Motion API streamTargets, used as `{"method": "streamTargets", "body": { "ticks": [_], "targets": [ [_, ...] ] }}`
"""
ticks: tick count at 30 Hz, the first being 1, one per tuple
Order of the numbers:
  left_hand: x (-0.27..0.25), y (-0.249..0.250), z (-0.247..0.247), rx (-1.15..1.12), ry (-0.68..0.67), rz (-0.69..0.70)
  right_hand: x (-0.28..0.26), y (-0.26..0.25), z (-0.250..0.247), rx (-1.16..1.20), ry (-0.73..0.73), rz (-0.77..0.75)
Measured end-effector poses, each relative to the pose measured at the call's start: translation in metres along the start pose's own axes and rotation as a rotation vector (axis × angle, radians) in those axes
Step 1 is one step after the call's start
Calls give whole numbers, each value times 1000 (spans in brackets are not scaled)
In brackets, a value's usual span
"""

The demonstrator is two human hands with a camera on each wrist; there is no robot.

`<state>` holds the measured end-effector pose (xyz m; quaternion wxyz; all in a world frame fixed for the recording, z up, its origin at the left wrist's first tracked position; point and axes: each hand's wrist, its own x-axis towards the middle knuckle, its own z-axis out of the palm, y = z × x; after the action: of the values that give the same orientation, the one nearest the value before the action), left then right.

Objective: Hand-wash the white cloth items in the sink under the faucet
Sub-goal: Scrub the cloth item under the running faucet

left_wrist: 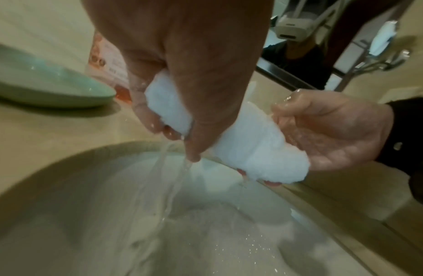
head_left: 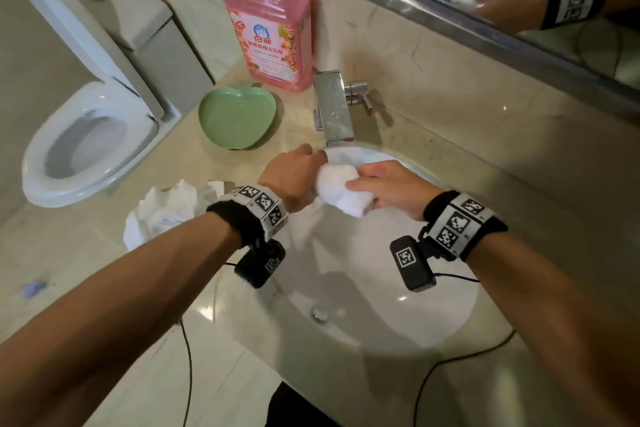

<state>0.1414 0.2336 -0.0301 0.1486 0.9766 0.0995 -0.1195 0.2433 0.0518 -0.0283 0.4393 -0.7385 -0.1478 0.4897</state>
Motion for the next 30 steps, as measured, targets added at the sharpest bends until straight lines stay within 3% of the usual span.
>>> {"method": "streamTargets", "body": {
  "ticks": [5,10,16,21,27,30],
  "targets": [
    [-28,19,-32,99,52,192,-34,-5,8,36,-83,8],
    [-45,45,-45,141,68,261,-65,-12,13,-65,-218,83],
    [-48,77,-30,235,-11,178,-86,10,22,-228,34,39],
    [-44,91,-8,331,-193,15,-83,30,24,-892,177,-163],
    [-39,82,24,113,-395,-33,-74,58,34,-1334,273,-323],
    [-42,79,38,4,-476,-61,-73,66,34,-1388,248,-371]
  ]
}}
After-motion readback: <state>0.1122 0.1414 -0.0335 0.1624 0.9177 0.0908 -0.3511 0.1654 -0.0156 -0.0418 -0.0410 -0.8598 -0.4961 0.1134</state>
